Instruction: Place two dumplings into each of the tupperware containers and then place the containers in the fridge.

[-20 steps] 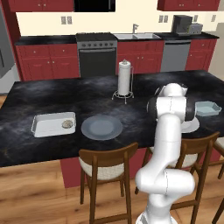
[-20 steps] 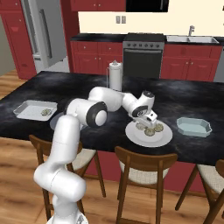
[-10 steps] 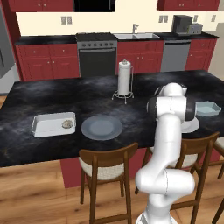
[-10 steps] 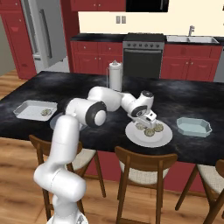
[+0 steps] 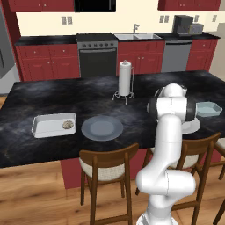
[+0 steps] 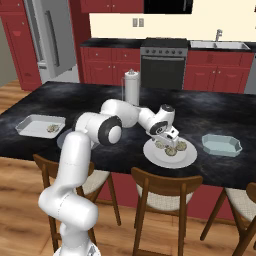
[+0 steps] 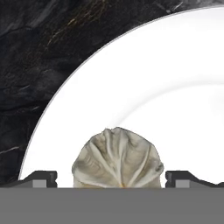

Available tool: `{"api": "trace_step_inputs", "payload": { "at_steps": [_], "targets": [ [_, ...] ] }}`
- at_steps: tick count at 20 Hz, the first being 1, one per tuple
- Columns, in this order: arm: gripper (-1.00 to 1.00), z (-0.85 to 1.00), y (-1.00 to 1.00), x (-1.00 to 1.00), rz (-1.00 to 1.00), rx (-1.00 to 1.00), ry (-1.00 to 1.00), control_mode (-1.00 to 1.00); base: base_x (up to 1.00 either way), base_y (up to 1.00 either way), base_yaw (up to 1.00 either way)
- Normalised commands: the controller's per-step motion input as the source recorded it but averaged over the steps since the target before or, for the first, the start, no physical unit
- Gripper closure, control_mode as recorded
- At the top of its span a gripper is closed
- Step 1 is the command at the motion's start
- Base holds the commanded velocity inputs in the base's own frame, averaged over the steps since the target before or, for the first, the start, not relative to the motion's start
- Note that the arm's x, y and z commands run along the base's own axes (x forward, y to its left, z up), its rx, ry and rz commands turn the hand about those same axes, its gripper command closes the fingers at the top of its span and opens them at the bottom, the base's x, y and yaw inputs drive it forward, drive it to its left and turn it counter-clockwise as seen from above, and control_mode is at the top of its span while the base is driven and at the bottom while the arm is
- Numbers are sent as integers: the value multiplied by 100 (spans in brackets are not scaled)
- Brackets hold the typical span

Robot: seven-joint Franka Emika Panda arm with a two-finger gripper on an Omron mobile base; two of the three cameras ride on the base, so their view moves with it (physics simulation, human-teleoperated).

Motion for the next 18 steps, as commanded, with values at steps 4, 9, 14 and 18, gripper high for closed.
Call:
{"api": "trace_step_inputs", "payload": {
  "at_steps": [4, 9, 14, 18],
  "targets": [
    [100, -58, 8, -14, 0, 0, 0, -100, 0, 0, 0],
    [100, -44, 9, -16, 0, 0, 0, -100, 0, 0, 0],
    [100, 42, 24, -25, 0, 0, -8, -100, 0, 0, 0],
    [100, 55, 93, -23, 2, -2, -11, -100, 0, 0, 0]
  ]
}}
